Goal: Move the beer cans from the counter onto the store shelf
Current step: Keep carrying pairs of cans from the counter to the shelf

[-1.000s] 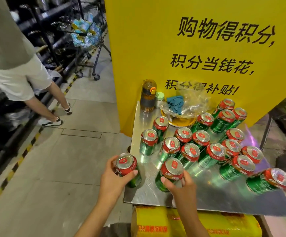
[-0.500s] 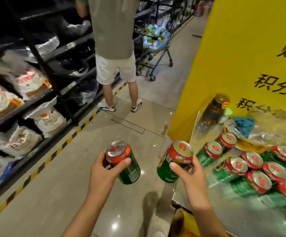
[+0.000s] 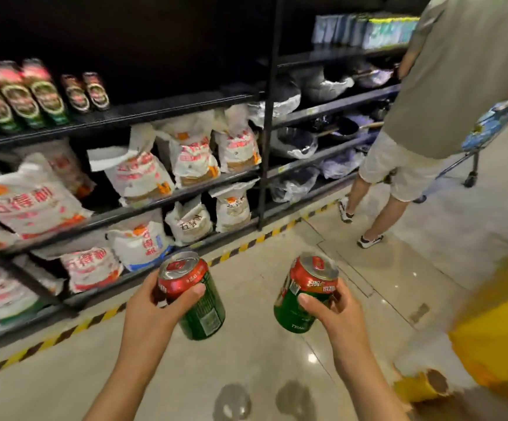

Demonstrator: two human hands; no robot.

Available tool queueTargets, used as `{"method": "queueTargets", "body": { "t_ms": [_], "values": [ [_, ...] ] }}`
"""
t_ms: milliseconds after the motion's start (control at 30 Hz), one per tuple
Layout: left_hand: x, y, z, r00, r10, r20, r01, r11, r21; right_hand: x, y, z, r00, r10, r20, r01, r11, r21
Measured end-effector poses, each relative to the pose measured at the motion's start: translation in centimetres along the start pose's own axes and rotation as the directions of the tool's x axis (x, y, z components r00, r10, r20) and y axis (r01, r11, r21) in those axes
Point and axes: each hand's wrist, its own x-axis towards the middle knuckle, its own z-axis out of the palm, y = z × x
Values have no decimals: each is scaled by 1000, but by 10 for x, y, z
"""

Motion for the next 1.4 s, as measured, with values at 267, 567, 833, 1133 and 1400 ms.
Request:
{"method": "queueTargets", "body": {
  "t_ms": [267, 567, 833, 1133, 1400],
  "values": [
    [69, 9, -49, 992, 12, -129, -13, 1000, -7, 63, -11, 83, 989, 10, 147, -6, 999, -31],
    [195, 36, -34, 976, 16, -216, -20, 1000, -17, 199, -32, 148, 967, -12, 253, 28, 998, -59],
    [295, 50, -56, 913, 13, -408, -33, 999, -43, 321, -59, 237, 883, -16, 469, 68, 993, -93],
    [390, 39, -120, 823, -38, -566, 5, 998, -60, 409, -55, 348, 819, 43, 572, 38, 991, -130],
    [524, 48, -183, 853, -10, -522, -13, 999, -41, 487, -64, 462, 840, 56, 539, 32, 988, -152]
  ]
}}
